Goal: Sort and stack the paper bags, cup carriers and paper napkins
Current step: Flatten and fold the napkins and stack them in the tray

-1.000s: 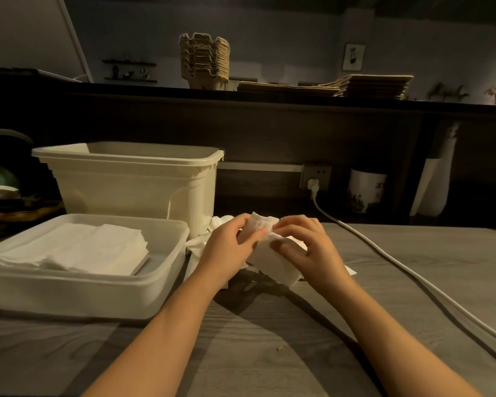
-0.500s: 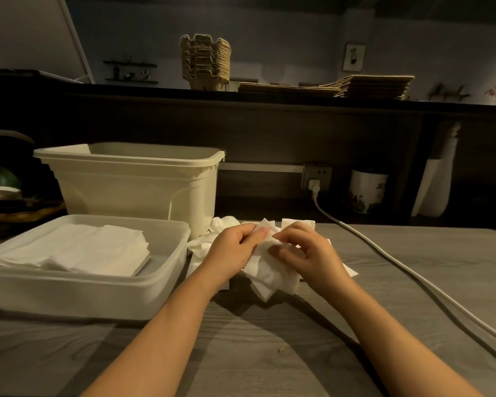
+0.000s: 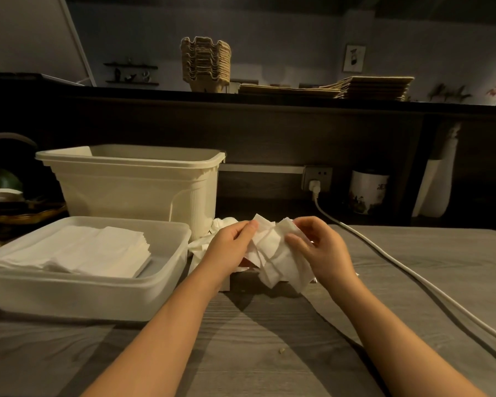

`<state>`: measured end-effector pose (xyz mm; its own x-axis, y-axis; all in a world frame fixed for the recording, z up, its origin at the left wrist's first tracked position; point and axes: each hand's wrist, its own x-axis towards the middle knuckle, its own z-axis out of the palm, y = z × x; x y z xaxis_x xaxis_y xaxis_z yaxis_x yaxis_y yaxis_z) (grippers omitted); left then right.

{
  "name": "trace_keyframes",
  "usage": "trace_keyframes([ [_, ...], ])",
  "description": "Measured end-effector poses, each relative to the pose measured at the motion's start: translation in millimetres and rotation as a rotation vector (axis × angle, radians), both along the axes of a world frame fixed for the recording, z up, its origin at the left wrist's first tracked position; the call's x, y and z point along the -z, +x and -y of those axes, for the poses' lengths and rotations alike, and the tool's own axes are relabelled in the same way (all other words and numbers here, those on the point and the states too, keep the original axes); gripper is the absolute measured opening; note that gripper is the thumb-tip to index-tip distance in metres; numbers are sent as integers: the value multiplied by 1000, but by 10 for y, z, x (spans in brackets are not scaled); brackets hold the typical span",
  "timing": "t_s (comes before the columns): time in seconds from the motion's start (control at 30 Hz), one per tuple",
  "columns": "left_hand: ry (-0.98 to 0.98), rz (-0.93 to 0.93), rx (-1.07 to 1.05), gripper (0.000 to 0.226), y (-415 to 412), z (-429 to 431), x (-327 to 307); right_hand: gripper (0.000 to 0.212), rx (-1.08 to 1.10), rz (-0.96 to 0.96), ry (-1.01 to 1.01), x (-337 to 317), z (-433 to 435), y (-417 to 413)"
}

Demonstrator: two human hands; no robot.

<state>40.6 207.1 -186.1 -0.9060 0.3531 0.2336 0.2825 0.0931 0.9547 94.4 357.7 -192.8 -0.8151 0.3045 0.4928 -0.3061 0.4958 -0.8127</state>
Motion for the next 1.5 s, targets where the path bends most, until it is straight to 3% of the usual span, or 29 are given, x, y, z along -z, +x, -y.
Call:
trace_keyframes([
  [0.1,-13,0,17,17,47,-3,-19,7,-36,26,-152,2,-11,7],
  [0.23,-81,-12,-5,34,59,-23,-25,5,-72,6,-270,-12,-4,30],
  [0.47,-36,30,47,33,59,-27,-11,7,-1,17,-219,-7,0,4],
  [0.63,3,21,168,14,89,-25,-8,12,25,0,-149,-4,-11,-7],
  [0.97,-64,-84,209,28,31,-7,63,11,49,-13,-172,-17,-23,5],
  [1.33,112,66,103,20,-11,-22,36,17,-38,-97,-610,-107,-46,102],
  [1.5,108,96,159,26,9,-27,35,8,-105,-17,-345,-32,22,62],
])
